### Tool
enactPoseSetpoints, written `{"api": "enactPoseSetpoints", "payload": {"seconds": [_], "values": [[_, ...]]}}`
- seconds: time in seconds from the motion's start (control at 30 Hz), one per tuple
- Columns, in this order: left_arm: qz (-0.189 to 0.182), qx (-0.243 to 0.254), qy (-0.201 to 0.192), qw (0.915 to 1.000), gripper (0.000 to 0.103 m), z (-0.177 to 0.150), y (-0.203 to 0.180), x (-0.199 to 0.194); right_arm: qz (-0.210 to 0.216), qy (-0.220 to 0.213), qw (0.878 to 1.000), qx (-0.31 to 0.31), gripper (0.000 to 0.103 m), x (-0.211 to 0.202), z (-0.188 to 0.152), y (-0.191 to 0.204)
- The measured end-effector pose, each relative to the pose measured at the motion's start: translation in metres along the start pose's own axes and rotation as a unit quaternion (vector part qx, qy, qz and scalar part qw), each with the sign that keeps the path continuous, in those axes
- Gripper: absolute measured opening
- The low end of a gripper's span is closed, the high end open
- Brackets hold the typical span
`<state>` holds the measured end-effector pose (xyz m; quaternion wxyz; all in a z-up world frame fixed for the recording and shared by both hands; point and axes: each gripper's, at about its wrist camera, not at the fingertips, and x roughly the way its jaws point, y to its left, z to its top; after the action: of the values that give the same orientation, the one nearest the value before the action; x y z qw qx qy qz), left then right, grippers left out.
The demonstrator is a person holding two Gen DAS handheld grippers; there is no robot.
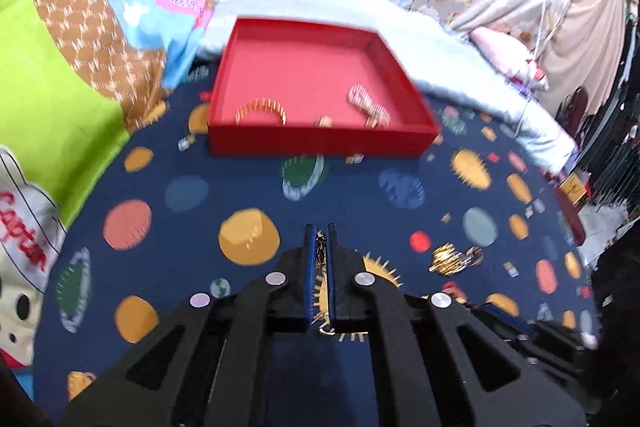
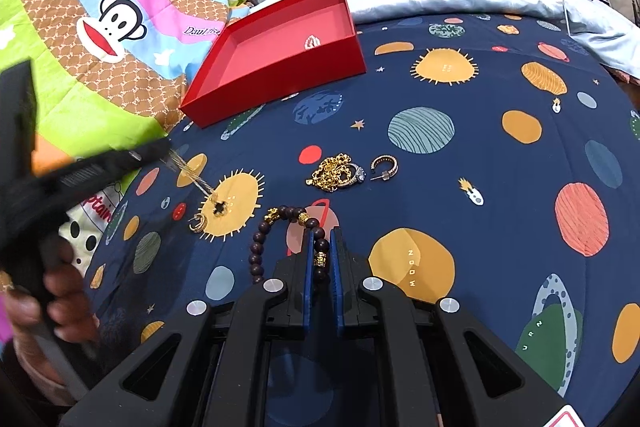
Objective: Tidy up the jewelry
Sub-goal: 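Grasp and lift the gold chain necklace with the left gripper while the right holds the bracelet, then carry the bracelet and necklace over the red tray and open both grippers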
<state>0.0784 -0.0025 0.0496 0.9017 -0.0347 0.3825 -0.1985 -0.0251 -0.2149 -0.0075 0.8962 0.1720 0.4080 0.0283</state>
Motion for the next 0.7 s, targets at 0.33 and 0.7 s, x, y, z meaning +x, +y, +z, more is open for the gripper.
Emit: {"api": "enactPoseSetpoints", "payload": {"seconds": [0.33, 0.7], "values": [[-0.016, 0.031, -0.053, 0.998, 0.004, 0.045, -0.007, -0.055, 0.021, -0.036, 0.999, -0.017, 0.008, -0.032, 0.039, 0.008], [0.008, 0.069, -0.1, 0.9925, 0.004, 0.127, -0.006, -0.039, 0.04, -0.098, 0.992, -0.076, 0.008, -0.025, 0.167, 0.034]]}}
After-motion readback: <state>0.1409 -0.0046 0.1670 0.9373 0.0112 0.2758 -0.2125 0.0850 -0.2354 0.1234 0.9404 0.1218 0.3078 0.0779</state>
